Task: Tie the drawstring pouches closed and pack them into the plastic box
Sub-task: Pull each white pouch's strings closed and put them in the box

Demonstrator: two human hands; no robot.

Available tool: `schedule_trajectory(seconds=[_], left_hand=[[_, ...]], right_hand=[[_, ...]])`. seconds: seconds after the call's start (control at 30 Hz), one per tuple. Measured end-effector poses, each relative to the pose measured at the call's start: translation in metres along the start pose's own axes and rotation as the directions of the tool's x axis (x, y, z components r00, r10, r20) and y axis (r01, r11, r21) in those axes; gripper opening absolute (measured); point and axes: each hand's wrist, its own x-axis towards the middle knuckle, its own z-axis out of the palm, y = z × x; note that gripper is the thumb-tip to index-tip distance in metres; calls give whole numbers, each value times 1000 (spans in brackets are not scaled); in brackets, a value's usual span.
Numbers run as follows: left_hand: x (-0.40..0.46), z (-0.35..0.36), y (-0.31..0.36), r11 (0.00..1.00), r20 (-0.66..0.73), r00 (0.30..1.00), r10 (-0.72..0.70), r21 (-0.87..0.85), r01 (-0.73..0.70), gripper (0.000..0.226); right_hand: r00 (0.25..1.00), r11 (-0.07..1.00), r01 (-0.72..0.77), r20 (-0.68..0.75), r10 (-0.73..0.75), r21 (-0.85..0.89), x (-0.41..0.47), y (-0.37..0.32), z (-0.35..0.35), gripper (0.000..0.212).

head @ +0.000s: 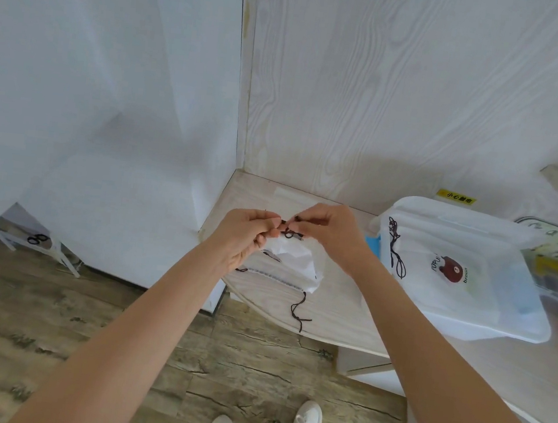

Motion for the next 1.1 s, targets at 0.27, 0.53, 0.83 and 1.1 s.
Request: schedule_trajectory(seconds=[0.27,0.53,0.83,1.1], left_hand=[[-7,7,1,916,-41,979,198,362,-170,8],[-3,5,-2,930,-15,983,184,325,-170,23],[-1,10,7,987,106,994,20,154,-36,12],[9,2,5,781,-169,897,408,573,-247,10]], right_hand=[[807,607,299,-144,-572,-736,0,8,20,13],[655,586,332,-267,-707,-739,1,22,32,21],[608,606,375,-308,-732,-701,2,30,26,10],[818,937,222,-470,-330,-271,-12,25,14,6]])
